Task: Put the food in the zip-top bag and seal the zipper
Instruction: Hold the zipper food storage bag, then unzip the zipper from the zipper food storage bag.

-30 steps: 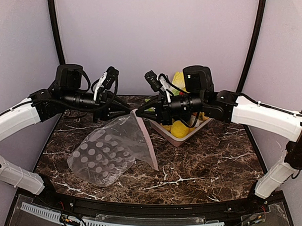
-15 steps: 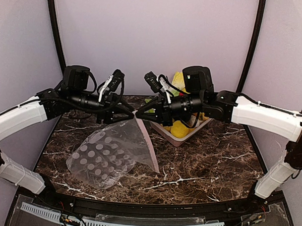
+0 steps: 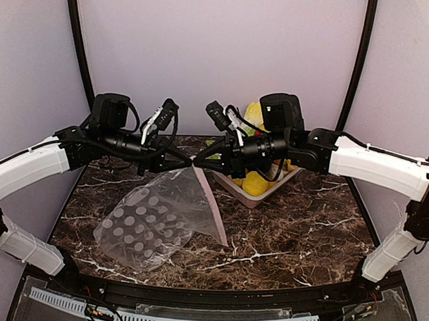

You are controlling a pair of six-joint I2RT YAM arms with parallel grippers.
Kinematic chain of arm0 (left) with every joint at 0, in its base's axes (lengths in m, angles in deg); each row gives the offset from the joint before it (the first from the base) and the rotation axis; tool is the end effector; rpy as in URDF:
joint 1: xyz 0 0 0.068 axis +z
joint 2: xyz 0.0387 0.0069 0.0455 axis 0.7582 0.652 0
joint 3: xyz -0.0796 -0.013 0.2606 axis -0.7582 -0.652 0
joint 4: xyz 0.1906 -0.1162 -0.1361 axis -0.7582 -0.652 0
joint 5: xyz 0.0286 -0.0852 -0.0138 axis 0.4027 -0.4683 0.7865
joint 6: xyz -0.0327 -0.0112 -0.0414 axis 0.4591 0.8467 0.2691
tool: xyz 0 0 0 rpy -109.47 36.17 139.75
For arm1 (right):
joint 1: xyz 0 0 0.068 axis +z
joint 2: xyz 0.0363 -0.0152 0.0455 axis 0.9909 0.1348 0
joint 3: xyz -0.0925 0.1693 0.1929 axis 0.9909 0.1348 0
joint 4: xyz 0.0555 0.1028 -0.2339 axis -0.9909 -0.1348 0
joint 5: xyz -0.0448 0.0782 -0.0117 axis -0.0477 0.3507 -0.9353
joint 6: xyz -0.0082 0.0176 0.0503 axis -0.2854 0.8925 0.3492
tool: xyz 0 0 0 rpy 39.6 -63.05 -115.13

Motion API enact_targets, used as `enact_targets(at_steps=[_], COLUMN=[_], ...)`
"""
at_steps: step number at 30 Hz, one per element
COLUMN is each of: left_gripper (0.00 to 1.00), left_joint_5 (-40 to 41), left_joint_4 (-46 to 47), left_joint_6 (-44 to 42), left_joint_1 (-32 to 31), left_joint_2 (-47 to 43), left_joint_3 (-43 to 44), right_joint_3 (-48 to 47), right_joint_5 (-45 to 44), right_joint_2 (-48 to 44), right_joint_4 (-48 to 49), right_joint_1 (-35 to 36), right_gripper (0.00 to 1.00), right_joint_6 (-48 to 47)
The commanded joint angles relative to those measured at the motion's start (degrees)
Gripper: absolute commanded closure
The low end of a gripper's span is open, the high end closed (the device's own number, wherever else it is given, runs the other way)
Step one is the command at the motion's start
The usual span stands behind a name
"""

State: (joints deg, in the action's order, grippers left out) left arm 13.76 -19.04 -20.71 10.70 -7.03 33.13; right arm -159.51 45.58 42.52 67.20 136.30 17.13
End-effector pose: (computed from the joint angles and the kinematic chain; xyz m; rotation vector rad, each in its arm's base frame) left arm 0.2086 -0.2018 0.3717 1.2559 1.4770 -1.2279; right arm 0.1985 0.3097 0.3703 -1.2697 1.5460 1.2485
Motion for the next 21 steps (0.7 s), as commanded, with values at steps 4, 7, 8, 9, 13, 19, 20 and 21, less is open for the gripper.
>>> enact_targets(at_steps=[4, 7, 8, 9, 13, 19, 20, 21], left_gripper=[0.99, 0.99, 0.99, 0.99, 0.99, 0.99, 0.99, 0.99], left_joint_5=[-0.16, 0.31, 0.40, 0.47, 0.83, 1.88, 2.03, 2.09], left_joint_4=[7.46, 9.15, 9.38, 9.96, 10.49, 12.23, 12.42, 12.80], left_joint_6=[2.66, 3.43, 3.41, 3.42, 5.03, 5.53, 5.56, 5.78], left_joint_1=[0.44, 0.80, 0.90, 0.95, 1.24, 1.57, 1.67, 1.72], left_joint_2=[-2.56, -3.13, -3.18, -3.34, -3.76, -4.69, -4.84, -5.05], left_joint_3=[-2.32, -2.99, -3.27, -3.37, -4.01, -4.75, -4.86, -5.03], right_joint_3=[1.10, 1.40, 1.51, 1.60, 1.76, 1.97, 2.04, 2.06], right_joint_5=[-0.79, -0.86, -0.89, -0.90, -0.98, -1.35, -1.52, -1.59], right_joint_2=[0.26, 0.34, 0.35, 0.35, 0.58, 0.71, 0.76, 0.79], right_joint_4=[-0.29, -0.29, -0.22, -0.16, -0.09, -0.03, -0.01, -0.02], right_joint_1=[-0.23, -0.21, -0.20, -0.18, -0.22, -0.26, -0.26, -0.25], right_gripper=[1.00, 1.00, 1.00, 1.00, 1.00, 1.00, 1.00, 1.00], right_joint_6=[0.77, 1.06, 1.12, 1.21, 1.42, 1.55, 1.60, 1.61])
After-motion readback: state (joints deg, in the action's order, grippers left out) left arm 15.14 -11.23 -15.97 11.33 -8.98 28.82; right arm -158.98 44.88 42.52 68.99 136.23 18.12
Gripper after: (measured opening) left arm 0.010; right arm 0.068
